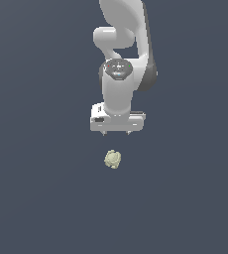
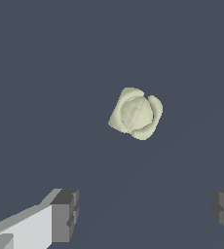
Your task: Pick up the object and move it to a goal position.
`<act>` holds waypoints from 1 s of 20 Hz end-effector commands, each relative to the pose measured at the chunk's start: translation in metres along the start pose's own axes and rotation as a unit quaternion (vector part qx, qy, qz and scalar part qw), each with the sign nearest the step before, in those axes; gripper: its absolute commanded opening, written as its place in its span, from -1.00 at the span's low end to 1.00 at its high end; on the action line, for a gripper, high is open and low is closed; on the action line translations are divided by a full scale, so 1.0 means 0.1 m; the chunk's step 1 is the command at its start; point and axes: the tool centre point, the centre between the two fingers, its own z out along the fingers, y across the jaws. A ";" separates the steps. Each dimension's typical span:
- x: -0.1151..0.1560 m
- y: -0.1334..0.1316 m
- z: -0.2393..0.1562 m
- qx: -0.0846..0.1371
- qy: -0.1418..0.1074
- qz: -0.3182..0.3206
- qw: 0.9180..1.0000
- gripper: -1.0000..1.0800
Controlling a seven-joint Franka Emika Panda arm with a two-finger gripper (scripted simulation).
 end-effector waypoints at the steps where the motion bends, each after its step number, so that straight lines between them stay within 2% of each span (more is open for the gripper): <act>1: 0.00 0.00 0.00 0.000 0.000 0.000 1.000 0.92; 10: -0.04 -0.29 0.00 -0.008 -0.002 -0.040 0.999 0.92; 20: 0.04 -0.24 0.08 -0.005 0.000 -0.011 1.000 0.92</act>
